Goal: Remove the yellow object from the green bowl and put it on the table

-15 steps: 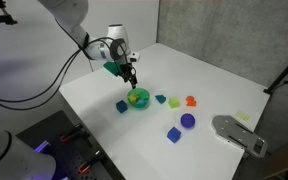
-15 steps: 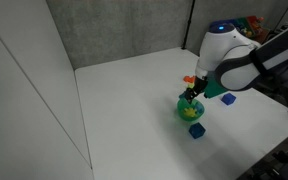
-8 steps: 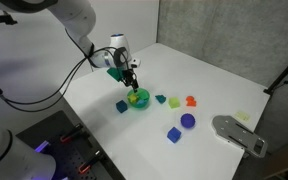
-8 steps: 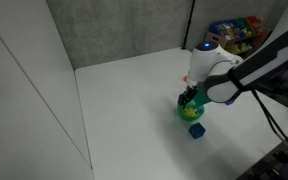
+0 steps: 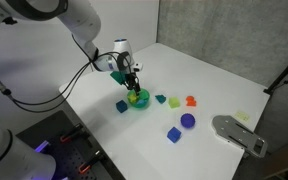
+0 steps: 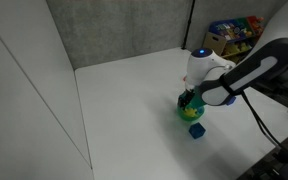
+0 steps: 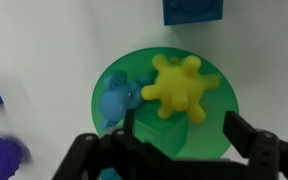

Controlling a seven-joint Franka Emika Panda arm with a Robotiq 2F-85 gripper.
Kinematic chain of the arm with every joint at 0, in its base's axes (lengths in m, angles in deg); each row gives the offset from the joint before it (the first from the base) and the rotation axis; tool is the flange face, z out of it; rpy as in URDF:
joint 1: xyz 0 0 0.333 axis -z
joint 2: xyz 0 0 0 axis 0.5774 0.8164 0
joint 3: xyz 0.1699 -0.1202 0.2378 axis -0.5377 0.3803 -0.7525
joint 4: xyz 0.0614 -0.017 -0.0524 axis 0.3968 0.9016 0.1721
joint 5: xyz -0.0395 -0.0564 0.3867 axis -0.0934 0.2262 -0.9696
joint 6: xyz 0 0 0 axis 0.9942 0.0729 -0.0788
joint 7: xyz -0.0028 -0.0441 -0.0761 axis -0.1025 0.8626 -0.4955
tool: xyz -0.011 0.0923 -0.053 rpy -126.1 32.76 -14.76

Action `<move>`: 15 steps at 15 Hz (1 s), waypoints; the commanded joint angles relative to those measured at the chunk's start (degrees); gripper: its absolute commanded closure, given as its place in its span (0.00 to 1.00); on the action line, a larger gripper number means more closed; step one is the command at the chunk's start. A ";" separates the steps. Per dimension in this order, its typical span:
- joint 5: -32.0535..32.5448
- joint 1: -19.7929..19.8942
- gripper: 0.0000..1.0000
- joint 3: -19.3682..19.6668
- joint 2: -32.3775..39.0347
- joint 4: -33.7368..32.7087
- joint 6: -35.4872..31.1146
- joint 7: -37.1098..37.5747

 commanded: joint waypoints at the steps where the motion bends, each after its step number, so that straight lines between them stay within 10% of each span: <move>1: -1.14 -1.21 0.39 0.96 0.92 -1.36 0.62 0.59; 10: -0.64 -2.75 0.28 1.55 -0.12 -0.31 2.54 1.18; 12: -0.34 -3.24 0.58 1.92 -0.19 -0.09 2.76 1.59; 15: -0.21 -3.58 0.68 2.13 -0.10 -0.16 3.69 1.89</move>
